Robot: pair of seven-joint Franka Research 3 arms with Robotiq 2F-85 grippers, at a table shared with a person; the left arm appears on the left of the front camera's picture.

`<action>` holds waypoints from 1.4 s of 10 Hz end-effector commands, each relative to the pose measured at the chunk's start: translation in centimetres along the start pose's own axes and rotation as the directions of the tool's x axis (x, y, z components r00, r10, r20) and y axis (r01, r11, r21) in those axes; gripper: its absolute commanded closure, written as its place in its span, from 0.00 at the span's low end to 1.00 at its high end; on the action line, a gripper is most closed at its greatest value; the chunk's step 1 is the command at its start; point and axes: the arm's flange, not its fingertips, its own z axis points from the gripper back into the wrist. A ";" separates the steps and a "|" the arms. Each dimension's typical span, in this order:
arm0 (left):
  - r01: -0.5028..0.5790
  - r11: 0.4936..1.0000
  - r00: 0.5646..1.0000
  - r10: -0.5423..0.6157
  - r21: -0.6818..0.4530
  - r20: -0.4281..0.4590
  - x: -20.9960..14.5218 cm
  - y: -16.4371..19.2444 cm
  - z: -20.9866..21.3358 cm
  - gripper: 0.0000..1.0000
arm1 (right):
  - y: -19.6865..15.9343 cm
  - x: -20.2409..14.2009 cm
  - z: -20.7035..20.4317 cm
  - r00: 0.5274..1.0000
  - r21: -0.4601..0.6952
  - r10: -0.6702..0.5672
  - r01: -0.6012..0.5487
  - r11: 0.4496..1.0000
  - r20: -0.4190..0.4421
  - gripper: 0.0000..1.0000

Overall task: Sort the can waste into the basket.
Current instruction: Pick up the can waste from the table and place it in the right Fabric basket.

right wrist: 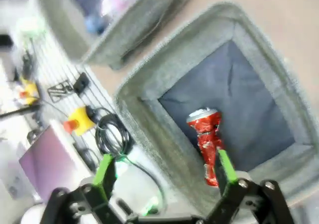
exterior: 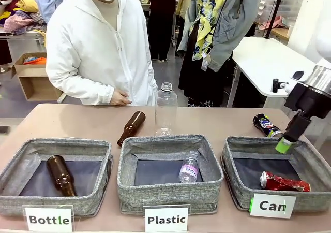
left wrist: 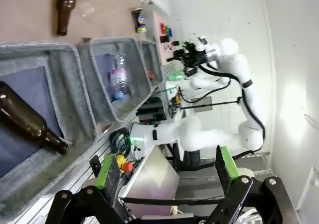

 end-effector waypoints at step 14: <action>-0.011 0.999 1.000 0.011 0.037 0.011 0.8 1.3 -0.6 0.00 | -5.4 -0.4 2.5 0.823 0.706 -0.542 0.280 0.651 0.173 0.00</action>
